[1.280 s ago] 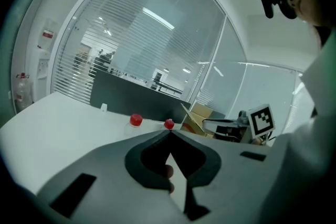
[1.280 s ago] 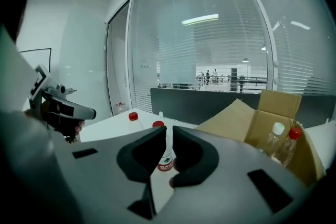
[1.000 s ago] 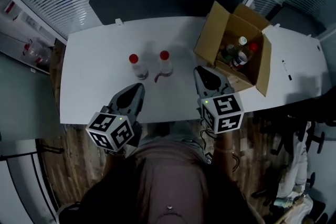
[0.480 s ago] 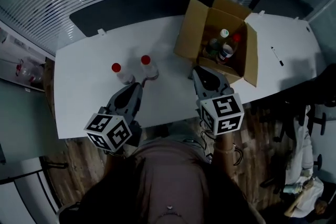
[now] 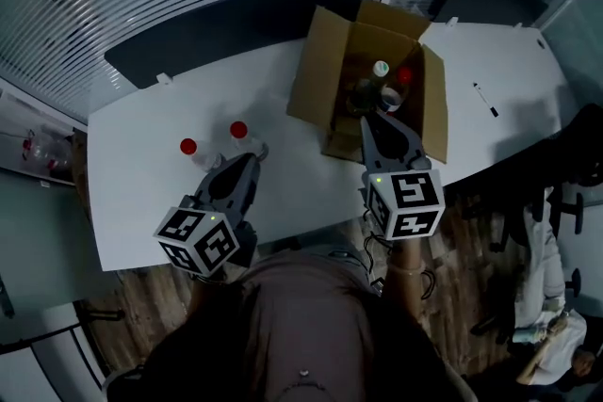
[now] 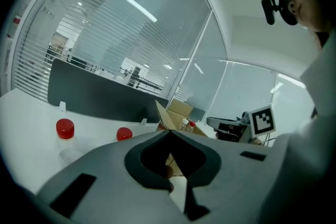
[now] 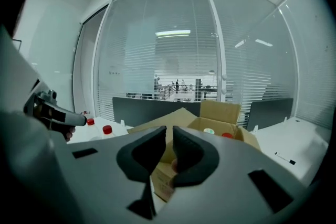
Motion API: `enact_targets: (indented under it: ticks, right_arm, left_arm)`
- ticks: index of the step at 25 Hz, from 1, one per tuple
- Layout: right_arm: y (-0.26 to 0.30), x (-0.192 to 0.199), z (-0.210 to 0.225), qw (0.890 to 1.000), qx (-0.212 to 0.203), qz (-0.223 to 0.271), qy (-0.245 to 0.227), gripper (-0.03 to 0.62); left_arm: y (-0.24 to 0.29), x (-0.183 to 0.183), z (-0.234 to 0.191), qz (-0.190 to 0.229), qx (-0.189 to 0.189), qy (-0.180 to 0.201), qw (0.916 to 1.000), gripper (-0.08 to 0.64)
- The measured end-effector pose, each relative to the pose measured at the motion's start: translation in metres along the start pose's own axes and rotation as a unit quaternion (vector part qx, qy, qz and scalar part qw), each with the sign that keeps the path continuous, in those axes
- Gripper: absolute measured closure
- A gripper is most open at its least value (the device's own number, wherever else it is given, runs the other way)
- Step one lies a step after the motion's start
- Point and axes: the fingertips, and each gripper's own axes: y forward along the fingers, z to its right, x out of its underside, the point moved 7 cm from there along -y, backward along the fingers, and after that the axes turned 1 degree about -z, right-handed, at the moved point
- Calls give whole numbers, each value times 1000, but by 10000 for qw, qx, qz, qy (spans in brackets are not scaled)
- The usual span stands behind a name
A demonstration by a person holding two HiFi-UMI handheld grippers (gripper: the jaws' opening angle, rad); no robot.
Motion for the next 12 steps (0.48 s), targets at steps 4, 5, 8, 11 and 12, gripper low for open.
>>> enact_targets:
  ticks: [4, 5, 8, 11, 12]
  right_arm:
    - [13, -2, 20, 9999, 137, -22, 45, 543]
    - [17, -2, 25, 9999, 138, -72, 30, 540]
    - [30, -3, 36, 9997, 113, -200, 28, 498]
    - [41, -6, 46, 9996, 132, -242, 55, 468]
    - [45, -6, 49, 9995, 133, -282, 73, 462]
  left_arm:
    - [14, -4, -1, 17, -5, -12, 10000, 552]
    - [17, -5, -1, 17, -14, -23, 10000, 552]
    - [26, -7, -3, 1, -59, -67, 10000, 552]
    - [34, -9, -6, -15, -120, -96, 9999, 552]
    - [37, -10, -7, -19, -134, -108, 9999, 552]
